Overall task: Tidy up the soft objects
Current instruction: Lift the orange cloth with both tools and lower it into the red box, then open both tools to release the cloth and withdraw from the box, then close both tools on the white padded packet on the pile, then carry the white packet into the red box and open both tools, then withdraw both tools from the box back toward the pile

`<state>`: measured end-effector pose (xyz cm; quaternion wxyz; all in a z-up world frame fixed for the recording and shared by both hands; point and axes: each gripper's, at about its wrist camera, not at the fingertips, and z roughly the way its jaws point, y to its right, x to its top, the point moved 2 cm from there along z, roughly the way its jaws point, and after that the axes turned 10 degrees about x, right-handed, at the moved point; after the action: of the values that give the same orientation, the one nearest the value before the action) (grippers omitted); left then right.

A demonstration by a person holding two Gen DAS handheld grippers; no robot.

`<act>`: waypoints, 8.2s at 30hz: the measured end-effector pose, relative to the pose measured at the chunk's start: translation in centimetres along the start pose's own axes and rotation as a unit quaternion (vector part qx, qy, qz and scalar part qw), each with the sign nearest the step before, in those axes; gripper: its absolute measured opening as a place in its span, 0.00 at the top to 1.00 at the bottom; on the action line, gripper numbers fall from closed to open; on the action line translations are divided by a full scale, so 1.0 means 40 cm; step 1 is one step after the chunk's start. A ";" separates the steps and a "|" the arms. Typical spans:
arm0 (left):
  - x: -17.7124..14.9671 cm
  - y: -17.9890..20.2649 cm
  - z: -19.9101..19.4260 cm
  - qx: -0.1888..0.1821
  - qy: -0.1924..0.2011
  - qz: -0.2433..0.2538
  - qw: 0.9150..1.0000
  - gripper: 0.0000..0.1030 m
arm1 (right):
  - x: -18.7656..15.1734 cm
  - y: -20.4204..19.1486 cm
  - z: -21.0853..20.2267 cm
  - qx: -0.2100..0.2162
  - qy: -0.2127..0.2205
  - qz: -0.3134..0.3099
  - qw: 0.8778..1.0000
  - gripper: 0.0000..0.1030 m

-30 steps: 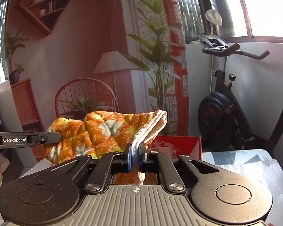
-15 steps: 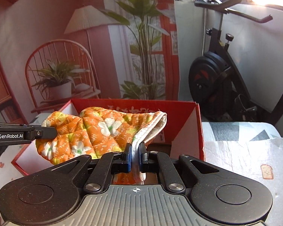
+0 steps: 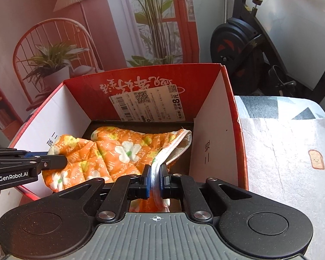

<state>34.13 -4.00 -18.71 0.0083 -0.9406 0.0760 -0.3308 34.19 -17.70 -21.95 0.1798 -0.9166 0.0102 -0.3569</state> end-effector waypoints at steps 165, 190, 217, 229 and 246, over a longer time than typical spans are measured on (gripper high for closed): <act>-0.449 -0.023 -0.322 -0.151 0.065 -0.028 0.986 0.78 | -0.447 -0.190 -0.403 0.087 0.050 -0.020 0.995 0.87; -0.011 -0.056 -0.185 -0.079 0.124 -0.040 0.988 0.68 | 0.067 -0.152 -0.157 0.115 0.097 -0.075 0.986 0.85; -0.038 -0.074 -0.117 -0.053 0.075 -0.017 0.996 0.27 | 0.022 -0.121 -0.031 0.048 0.015 -0.045 0.998 0.44; -0.134 -0.092 -0.266 -0.054 0.102 -0.018 0.993 0.18 | -0.057 -0.098 -0.224 0.020 0.078 -0.036 0.996 0.33; -0.427 -0.084 -0.335 -0.082 0.059 -0.004 0.995 0.15 | -0.408 -0.148 -0.392 0.034 0.067 -0.033 0.997 0.04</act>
<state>13.09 2.33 -18.61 -0.0746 -0.9171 0.0993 -0.3788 11.08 -14.81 -19.91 0.1981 -0.8837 -0.0205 -0.4236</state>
